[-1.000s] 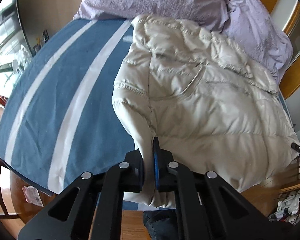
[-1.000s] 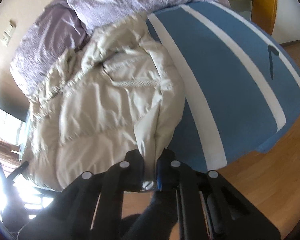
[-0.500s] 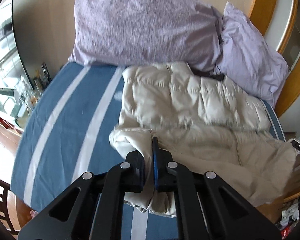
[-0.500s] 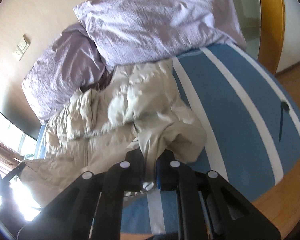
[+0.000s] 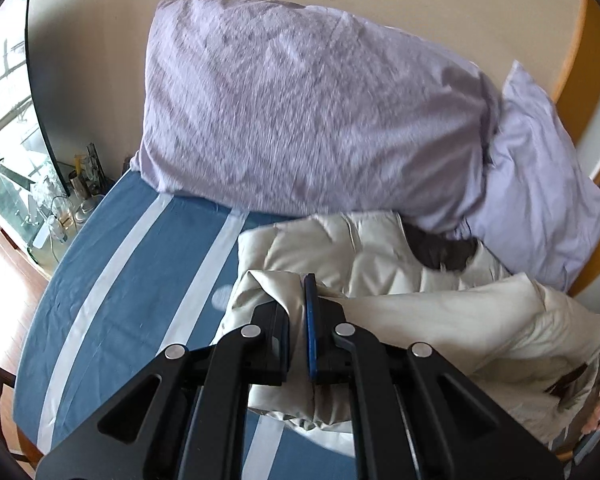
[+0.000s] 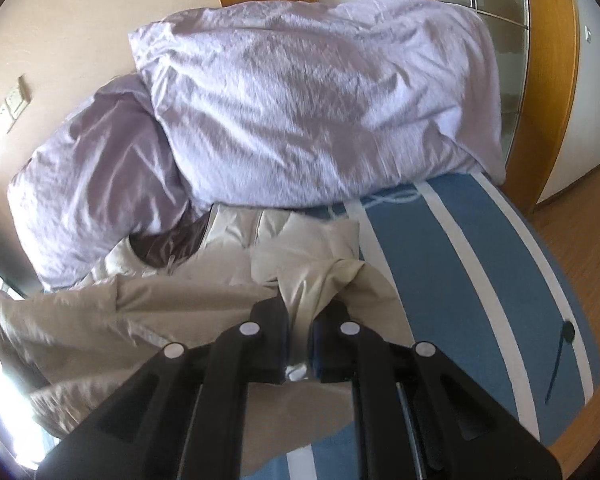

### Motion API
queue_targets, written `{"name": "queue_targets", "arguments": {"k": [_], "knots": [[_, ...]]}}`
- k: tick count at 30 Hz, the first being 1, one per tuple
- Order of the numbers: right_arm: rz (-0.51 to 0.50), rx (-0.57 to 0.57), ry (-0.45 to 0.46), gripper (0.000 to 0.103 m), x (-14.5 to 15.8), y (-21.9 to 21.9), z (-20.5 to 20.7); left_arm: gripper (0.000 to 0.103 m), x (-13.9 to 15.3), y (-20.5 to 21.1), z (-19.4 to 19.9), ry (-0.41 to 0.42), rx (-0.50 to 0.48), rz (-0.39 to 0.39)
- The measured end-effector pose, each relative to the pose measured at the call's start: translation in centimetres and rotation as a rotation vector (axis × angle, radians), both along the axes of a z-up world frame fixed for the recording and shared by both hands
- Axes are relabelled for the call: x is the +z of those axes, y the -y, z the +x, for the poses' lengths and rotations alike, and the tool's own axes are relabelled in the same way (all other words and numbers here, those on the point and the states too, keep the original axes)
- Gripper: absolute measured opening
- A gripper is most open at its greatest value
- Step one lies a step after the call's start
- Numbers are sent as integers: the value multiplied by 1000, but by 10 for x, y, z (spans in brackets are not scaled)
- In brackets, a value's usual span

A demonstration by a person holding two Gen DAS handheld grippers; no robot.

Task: Fold large clothes
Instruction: 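Grasp the hem with the left gripper while the right gripper grasps it too, lifting toward the collar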

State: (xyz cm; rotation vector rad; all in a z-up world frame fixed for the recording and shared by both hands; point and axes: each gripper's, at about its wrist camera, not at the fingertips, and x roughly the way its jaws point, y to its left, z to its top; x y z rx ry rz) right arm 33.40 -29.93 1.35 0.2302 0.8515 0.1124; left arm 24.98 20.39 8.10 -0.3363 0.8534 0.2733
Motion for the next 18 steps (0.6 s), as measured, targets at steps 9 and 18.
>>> {"name": "queue_targets", "arguments": {"k": [9, 18], "knots": [[12, -17, -65, 10, -26, -11, 84, 5, -20, -10, 67, -53, 70, 20], [42, -34, -173, 13, -68, -23, 143, 5, -57, -20, 118, -133, 143, 20]]}}
